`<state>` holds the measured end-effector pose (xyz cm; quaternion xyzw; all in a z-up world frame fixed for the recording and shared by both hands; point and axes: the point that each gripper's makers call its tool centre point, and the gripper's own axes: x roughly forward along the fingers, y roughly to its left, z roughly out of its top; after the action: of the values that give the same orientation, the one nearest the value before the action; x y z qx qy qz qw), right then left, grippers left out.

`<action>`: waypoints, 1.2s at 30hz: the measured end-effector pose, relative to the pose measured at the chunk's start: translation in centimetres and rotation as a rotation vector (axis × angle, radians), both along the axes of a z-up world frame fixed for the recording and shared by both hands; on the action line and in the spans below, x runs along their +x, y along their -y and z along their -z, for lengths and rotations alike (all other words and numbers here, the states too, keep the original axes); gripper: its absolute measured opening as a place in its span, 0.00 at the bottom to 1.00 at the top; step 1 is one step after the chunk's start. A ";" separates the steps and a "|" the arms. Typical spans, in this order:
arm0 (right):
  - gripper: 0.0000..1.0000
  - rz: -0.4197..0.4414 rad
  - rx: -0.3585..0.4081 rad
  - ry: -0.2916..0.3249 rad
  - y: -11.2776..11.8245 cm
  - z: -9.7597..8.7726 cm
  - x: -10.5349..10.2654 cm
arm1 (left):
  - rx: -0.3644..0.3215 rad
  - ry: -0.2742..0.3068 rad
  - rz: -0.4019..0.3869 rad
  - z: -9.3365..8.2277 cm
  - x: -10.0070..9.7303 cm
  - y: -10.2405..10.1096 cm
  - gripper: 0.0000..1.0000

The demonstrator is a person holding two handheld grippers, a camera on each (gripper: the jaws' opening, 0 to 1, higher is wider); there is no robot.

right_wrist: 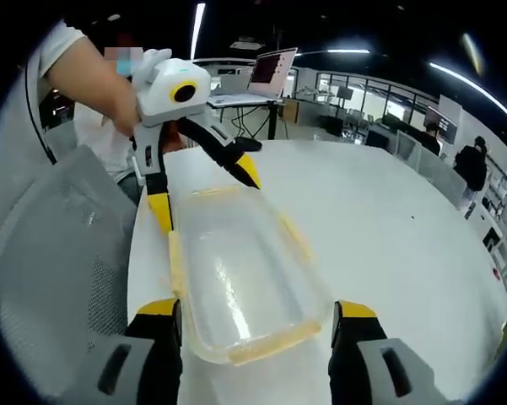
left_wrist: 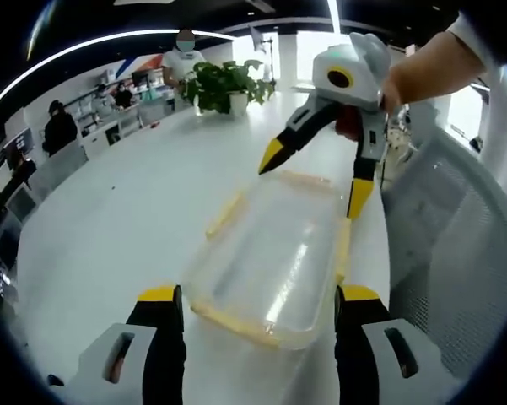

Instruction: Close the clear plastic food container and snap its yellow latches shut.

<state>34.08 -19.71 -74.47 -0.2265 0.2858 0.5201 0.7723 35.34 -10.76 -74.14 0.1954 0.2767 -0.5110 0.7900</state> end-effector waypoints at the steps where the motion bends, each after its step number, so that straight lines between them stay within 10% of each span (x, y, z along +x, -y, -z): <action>1: 0.71 0.001 -0.001 0.000 -0.4 0.0 0.1 | 0.001 0.000 0.001 0.0 0.1 -0.3 0.71; 36: 0.71 -0.019 0.007 0.008 -3.0 -0.1 9.8 | 0.004 -0.002 -0.021 -0.1 9.7 -3.1 0.71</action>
<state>43.84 -16.73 -74.35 -0.2289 0.2786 0.5276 0.7692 44.99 -7.69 -74.02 0.1938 0.2805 -0.5021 0.7948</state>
